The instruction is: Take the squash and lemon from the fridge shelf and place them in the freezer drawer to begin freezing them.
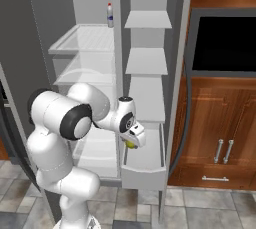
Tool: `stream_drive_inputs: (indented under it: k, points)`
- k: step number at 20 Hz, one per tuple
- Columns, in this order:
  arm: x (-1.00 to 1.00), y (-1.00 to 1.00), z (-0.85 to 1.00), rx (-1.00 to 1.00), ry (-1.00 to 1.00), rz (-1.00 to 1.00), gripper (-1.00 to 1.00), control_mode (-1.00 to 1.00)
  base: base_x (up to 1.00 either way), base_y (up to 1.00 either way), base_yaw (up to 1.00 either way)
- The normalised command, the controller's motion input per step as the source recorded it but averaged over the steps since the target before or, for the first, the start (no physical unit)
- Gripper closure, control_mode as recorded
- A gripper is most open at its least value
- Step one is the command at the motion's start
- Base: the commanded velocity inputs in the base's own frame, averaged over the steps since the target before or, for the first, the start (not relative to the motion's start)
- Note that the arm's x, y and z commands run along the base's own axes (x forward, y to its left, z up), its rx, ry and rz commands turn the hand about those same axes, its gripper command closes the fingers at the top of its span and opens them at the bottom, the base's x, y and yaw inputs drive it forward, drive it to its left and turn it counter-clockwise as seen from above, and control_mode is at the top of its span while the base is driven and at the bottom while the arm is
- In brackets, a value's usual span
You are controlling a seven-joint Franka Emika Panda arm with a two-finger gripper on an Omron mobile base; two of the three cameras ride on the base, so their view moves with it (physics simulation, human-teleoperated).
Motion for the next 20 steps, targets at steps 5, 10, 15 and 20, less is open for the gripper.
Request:
stream_drive_inputs:
  k: [5,10,15,20]
  points:
    - [0.10,-0.06,-0.36,0.00,-0.03,0.00,1.00,-1.00,0.00,0.00,0.00]
    - [0.25,-0.10,-0.21,0.00,-0.07,0.00,1.00,-1.00,0.00,0.00,0.00]
    - [0.18,-0.12,-0.33,0.00,-0.08,0.00,1.00,-1.00,0.00,0.00,0.00]
    - [0.07,-0.12,-0.33,0.00,-0.06,0.00,1.00,-1.00,0.00,0.00,0.00]
